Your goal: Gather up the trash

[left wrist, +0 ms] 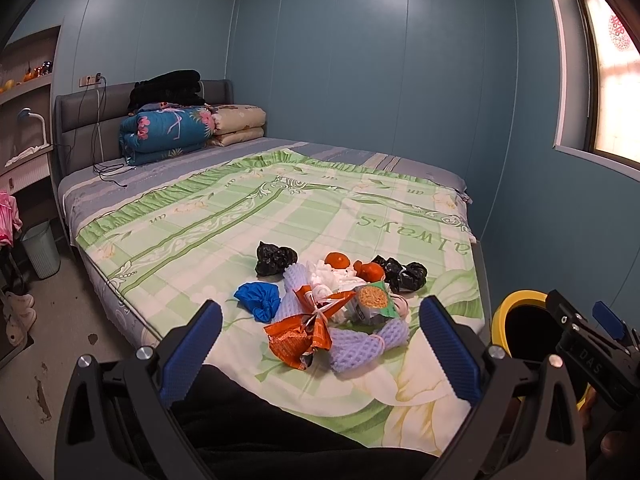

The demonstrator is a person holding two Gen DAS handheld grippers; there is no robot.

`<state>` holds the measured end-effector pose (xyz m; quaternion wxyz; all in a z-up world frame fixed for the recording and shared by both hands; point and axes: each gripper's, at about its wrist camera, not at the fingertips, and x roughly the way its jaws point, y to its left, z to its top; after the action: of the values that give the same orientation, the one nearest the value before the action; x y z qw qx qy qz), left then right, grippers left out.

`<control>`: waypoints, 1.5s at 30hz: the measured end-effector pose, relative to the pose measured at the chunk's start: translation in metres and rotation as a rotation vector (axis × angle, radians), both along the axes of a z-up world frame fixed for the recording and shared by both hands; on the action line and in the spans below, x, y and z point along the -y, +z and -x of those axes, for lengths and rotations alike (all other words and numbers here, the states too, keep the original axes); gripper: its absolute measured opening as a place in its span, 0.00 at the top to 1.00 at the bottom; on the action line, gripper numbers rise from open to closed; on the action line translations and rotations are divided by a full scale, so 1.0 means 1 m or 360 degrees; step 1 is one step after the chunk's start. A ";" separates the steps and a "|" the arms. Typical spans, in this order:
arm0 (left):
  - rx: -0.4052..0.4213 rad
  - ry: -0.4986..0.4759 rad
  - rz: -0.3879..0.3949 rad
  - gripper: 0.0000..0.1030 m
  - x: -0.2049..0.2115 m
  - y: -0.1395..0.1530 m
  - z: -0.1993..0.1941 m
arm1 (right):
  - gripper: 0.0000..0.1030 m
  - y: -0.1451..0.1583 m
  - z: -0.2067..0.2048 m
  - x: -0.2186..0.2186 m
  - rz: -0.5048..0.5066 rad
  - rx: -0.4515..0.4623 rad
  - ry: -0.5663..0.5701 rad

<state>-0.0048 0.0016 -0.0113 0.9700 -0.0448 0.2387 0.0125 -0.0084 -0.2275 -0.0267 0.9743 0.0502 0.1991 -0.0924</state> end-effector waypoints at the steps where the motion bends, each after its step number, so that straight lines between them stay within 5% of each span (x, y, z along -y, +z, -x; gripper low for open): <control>1: 0.0000 0.0000 -0.0001 0.08 0.000 -0.001 0.001 | 0.08 0.000 0.000 0.000 0.0000 0.0000 0.0000; 34: -0.0001 -0.0003 0.0007 0.08 0.000 -0.001 -0.001 | 0.08 -0.008 0.000 -0.001 -0.0002 -0.0010 0.0004; 38: -0.0018 -0.0018 0.0047 0.08 -0.003 -0.006 -0.004 | 0.08 -0.010 -0.008 -0.005 0.0084 -0.0003 -0.0030; 45: -0.0081 -0.0045 0.0211 0.08 -0.033 -0.015 -0.024 | 0.08 -0.011 -0.045 -0.017 0.0165 -0.0040 0.0223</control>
<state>0.0192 0.0348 -0.0260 0.9586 -0.1054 0.2641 -0.0158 0.0367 -0.2104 -0.0378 0.9771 -0.0156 0.2094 -0.0348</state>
